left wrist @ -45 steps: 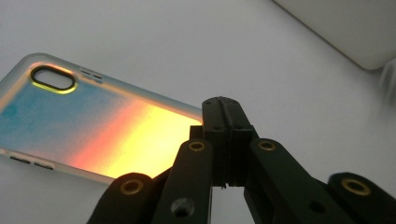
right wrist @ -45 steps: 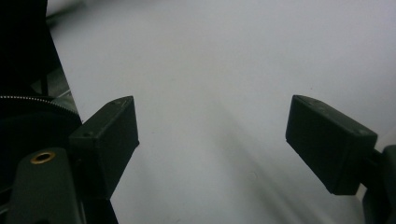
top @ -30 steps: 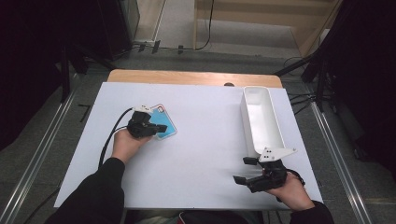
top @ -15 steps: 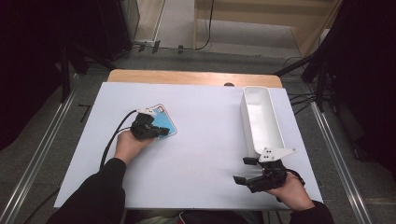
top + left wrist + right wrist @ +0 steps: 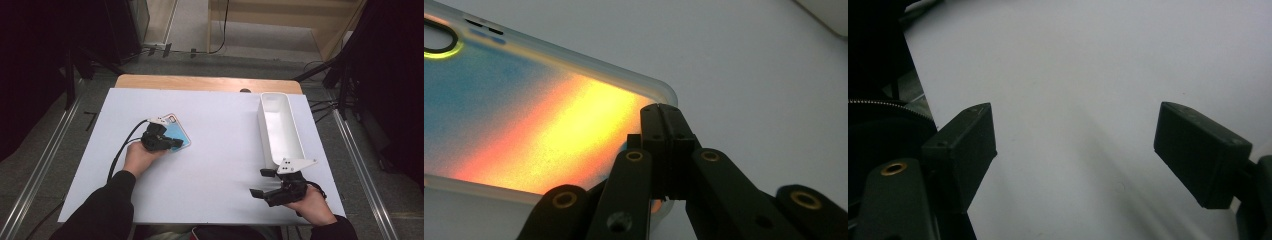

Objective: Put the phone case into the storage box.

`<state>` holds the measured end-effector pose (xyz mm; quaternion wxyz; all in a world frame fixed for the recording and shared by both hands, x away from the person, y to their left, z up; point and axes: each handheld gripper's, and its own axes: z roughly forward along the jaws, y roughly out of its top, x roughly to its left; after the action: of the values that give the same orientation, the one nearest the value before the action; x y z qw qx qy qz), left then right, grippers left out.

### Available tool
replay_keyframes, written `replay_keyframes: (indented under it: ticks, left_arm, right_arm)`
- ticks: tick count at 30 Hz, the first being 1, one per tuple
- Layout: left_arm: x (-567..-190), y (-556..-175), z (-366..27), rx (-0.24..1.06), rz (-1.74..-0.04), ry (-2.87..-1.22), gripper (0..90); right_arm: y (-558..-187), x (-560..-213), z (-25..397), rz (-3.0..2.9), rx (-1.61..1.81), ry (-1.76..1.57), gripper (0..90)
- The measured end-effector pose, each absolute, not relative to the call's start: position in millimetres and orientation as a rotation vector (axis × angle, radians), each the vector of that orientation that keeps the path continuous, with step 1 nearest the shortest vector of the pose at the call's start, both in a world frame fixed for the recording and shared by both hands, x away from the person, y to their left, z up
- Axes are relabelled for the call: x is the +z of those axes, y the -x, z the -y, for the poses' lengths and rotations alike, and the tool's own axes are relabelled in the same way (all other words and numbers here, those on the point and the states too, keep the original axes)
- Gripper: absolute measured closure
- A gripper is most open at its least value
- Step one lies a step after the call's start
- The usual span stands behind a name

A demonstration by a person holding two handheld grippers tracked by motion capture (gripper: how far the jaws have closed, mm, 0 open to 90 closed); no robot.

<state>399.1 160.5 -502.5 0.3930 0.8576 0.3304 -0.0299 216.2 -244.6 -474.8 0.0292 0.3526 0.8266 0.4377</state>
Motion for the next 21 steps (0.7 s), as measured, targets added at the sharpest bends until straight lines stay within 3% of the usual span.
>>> replay_keyframes:
  ticks: [21]
  left_arm:
    - [-504,-378,-147,-0.144,-0.802,-2.193,88.7]
  right_arm:
    - [-216,-475,245,-2.549,1.349,-1.089,15.8]
